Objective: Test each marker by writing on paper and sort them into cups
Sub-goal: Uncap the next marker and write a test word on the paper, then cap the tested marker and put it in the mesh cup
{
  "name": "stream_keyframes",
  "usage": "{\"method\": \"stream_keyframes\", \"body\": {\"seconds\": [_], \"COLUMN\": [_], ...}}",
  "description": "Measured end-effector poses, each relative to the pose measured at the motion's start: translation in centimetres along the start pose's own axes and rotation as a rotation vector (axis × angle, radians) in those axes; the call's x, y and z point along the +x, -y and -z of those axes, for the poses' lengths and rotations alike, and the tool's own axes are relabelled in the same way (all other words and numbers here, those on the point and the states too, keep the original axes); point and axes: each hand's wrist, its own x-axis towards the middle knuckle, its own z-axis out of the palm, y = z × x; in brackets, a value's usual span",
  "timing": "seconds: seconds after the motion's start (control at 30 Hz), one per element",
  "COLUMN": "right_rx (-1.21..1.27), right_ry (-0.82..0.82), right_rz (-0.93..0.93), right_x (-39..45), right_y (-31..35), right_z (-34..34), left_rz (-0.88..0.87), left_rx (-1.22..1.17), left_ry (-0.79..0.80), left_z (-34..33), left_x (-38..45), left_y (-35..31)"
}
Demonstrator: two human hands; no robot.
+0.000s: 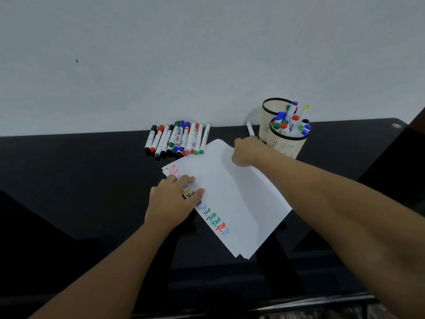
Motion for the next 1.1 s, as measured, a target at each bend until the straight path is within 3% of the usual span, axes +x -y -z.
{"method": "stream_keyframes", "body": {"seconds": [0.1,0.27,0.6,0.73,0.87,0.97,1.1], "right_rx": [-0.041,-0.041,0.035,0.121,0.479,0.739,0.8], "right_ry": [0.047,-0.099,-0.224,-0.475,-0.821,-0.889,-0.966], "right_rz": [-0.024,-0.077,-0.051,-0.021,0.17,0.38,0.418], "right_x": [1.0,1.0,2.6,2.9,-0.2,-3.5,-7.0], "right_y": [-0.2,-0.4,-0.7,-1.0,-0.1,1.1,2.3], "right_z": [-1.0,-1.6,-2.2,-3.1,-1.4,-0.6,-2.1], "left_rz": [0.0,-0.001,-0.004,-0.006,-0.008,-0.008,0.013], "left_rx": [0.002,0.009,0.015,0.004,-0.011,-0.067,-0.334], "left_ry": [0.004,0.002,-0.002,-0.001,0.002,-0.017,-0.071], "left_z": [0.0,-0.1,-0.2,-0.2,0.1,0.5,0.9], "left_x": [0.0,0.1,0.2,0.1,0.1,-0.1,-0.8], "left_y": [0.1,0.1,0.2,0.1,0.0,-0.2,-0.1]}}
